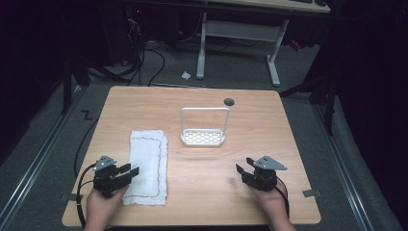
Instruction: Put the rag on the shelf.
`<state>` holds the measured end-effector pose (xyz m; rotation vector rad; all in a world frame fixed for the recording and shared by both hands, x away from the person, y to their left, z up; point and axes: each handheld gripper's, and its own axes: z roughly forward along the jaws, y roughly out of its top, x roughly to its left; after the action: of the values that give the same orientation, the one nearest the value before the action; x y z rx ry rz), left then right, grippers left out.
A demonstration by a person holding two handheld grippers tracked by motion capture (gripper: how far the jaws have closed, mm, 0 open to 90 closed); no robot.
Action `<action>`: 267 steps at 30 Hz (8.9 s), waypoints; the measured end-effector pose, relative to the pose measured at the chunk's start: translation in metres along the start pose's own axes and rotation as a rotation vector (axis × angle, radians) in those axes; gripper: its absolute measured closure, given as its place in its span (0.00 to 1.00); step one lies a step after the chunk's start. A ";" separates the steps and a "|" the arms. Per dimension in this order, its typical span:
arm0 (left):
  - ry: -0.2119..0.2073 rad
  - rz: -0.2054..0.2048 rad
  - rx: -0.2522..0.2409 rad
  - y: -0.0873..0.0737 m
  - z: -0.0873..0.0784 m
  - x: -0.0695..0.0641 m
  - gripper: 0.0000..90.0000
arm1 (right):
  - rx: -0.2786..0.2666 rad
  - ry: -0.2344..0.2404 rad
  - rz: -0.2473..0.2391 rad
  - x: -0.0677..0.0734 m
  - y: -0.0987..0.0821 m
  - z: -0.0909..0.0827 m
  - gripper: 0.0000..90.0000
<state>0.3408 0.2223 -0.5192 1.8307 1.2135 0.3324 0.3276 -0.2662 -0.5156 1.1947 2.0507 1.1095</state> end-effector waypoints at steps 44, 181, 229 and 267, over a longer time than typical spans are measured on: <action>-0.264 0.298 0.270 -0.001 0.027 -0.103 0.99 | 0.016 0.078 0.027 0.010 0.000 0.006 0.57; -0.260 0.122 -0.067 0.052 0.078 -0.114 0.96 | -0.023 0.188 -0.044 0.055 0.046 0.031 0.92; -0.230 0.276 -0.410 0.188 -0.004 -0.142 0.96 | -0.370 0.095 -0.063 0.038 0.181 -0.043 0.92; -0.186 0.323 -0.459 0.275 0.007 -0.131 0.96 | -0.439 0.057 -0.047 0.006 0.260 -0.035 0.92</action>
<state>0.4482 0.0739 -0.2754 1.6039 0.6439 0.5570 0.4171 -0.2026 -0.2769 0.8981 1.7377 1.4866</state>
